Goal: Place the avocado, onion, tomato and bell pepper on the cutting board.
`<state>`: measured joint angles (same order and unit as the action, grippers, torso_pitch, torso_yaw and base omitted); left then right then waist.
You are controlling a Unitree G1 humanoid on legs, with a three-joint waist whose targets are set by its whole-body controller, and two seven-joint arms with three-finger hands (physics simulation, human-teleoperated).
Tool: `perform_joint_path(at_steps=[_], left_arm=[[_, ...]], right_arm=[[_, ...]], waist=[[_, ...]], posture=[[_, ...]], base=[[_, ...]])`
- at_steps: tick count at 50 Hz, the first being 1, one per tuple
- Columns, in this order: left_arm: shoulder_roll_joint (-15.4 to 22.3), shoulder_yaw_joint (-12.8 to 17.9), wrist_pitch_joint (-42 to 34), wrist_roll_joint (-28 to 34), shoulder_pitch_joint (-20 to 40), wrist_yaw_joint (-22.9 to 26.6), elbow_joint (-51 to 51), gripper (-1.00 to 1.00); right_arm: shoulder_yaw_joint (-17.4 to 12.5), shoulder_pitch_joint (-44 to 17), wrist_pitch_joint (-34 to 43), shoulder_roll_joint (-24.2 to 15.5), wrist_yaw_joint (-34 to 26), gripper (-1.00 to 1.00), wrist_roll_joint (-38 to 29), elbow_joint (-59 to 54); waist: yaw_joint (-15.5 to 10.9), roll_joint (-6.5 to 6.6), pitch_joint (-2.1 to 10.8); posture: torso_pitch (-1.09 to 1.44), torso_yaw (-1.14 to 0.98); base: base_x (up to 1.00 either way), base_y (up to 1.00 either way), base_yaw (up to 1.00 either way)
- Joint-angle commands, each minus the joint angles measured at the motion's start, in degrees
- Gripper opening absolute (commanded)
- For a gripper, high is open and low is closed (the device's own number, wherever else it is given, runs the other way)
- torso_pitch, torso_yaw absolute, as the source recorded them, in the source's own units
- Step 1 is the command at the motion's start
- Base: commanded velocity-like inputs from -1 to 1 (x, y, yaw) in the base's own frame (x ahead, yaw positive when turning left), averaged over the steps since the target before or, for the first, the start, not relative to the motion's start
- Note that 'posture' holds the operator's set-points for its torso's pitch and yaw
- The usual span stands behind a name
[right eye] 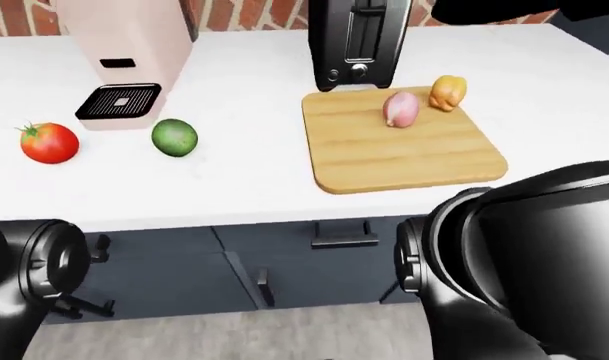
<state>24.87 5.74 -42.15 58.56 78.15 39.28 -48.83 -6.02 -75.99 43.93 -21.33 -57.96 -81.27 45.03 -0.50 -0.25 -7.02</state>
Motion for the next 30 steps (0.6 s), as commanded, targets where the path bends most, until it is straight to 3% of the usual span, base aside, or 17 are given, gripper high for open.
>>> perform_joint_path(at_steps=[1,3,7,9,10,11,12,13,16,17,18,19,21,22,27,29,30], left_arm=[[0.8,0.3,1.1,-0.1,2.0,-0.6,0.0,1.00],[0.8,0.3,1.0,-0.2,2.1,-0.6,0.1,1.00],[0.8,0.4,1.1,-0.4,1.9,-0.8,0.0,1.00],[0.8,0.3,1.1,-0.4,2.0,-0.9,0.1,1.00],[0.7,0.2,1.1,-0.4,2.0,-0.9,0.1,1.00],[0.8,0.2,1.0,-0.5,2.3,-0.8,0.2,1.00],[0.7,0.2,1.0,-0.4,2.5,-0.7,0.3,1.00],[0.8,0.1,1.0,-0.4,2.5,-0.7,0.3,1.00],[0.7,0.1,1.1,-0.4,2.6,-0.7,0.4,1.00],[0.7,0.1,1.1,-0.3,2.6,-0.6,0.3,1.00],[0.7,0.1,1.1,-0.3,2.7,-0.6,0.4,1.00],[0.6,0.1,1.1,-0.3,2.7,-0.5,0.3,1.00],[0.5,0.0,1.2,-0.2,2.5,-0.6,0.2,1.00],[0.5,0.1,1.2,-0.2,2.4,-0.6,0.2,1.00],[0.6,0.2,1.2,-0.2,2.4,-0.4,0.1,1.00],[0.6,0.2,1.3,-0.2,2.2,-0.5,0.0,1.00],[0.6,0.3,1.2,-0.3,2.2,-0.5,0.0,1.00]], right_arm=[[-0.4,-2.0,-0.6,-0.5,0.9,1.00,-0.5,0.4],[-0.4,-2.0,-0.7,-0.6,1.0,1.00,-0.5,0.4],[-0.5,-1.9,-0.8,-0.5,1.2,1.00,-0.3,0.3],[-0.5,-1.9,-0.8,-0.6,1.4,1.00,-0.3,0.2],[-0.5,-2.0,-0.8,-0.6,1.3,1.00,-0.3,0.2],[-0.7,-2.0,-0.8,-0.7,1.4,1.00,-0.3,0.3],[-0.7,-2.0,-0.8,-0.8,1.4,1.00,-0.3,0.2],[-0.7,-2.0,-0.7,-0.8,1.5,1.00,-0.4,0.2],[-0.6,-2.0,-0.8,-0.8,1.6,1.00,-0.4,0.2],[-0.6,-1.7,-0.8,-0.7,1.6,1.00,-0.1,0.4],[-0.6,-1.6,-0.7,-0.7,1.7,1.00,-0.1,0.4],[-0.7,-1.7,-0.6,-0.7,1.4,1.00,-0.1,0.4],[-0.6,-1.7,-0.5,-0.6,1.6,1.00,-0.2,0.3],[-0.5,-1.6,-0.6,-0.6,1.7,1.00,0.0,0.5],[-0.5,-1.6,-0.6,-0.6,1.8,1.00,0.2,0.6],[-0.5,-1.5,-0.7,-0.6,1.8,1.00,0.1,0.6],[-0.5,-1.5,-0.6,-0.6,1.8,1.00,0.1,0.5]], waist=[[-0.3,-1.03,2.56],[-0.3,-1.68,3.26],[-0.3,0.04,2.65],[0.0,1.63,2.43],[0.3,3.27,2.98],[0.7,5.04,4.49],[0.2,3.51,3.57],[0.5,4.33,3.15],[0.9,2.79,2.91],[0.8,1.09,1.26],[0.6,1.35,0.42],[0.8,1.87,0.79],[2.1,2.89,4.68],[2.1,3.12,4.54],[2.2,0.19,3.75],[2.1,-2.65,4.98],[2.3,-1.73,4.14]], posture=[[0.00,0.00],[0.00,0.00],[0.00,0.00],[0.00,0.00],[0.00,0.00],[0.00,0.00],[0.00,0.00],[0.00,0.00],[0.00,0.00],[0.00,0.00],[0.00,0.00],[0.00,0.00],[0.00,0.00],[0.00,0.00],[0.00,0.00],[0.00,0.00],[0.00,0.00]], base=[[0.00,0.23,0.00],[0.00,0.23,0.00],[0.00,0.24,0.00],[0.00,0.23,0.00],[0.00,0.24,0.00],[0.00,0.23,0.00],[0.00,0.23,0.00],[0.00,0.23,0.00],[0.00,0.24,0.00],[0.00,0.00,0.00],[0.00,0.00,0.00],[-0.29,0.00,0.00],[-0.86,0.07,0.00],[-0.83,0.17,0.00],[-0.54,0.16,0.00],[-0.55,0.17,0.00],[-0.53,0.18,0.00]])
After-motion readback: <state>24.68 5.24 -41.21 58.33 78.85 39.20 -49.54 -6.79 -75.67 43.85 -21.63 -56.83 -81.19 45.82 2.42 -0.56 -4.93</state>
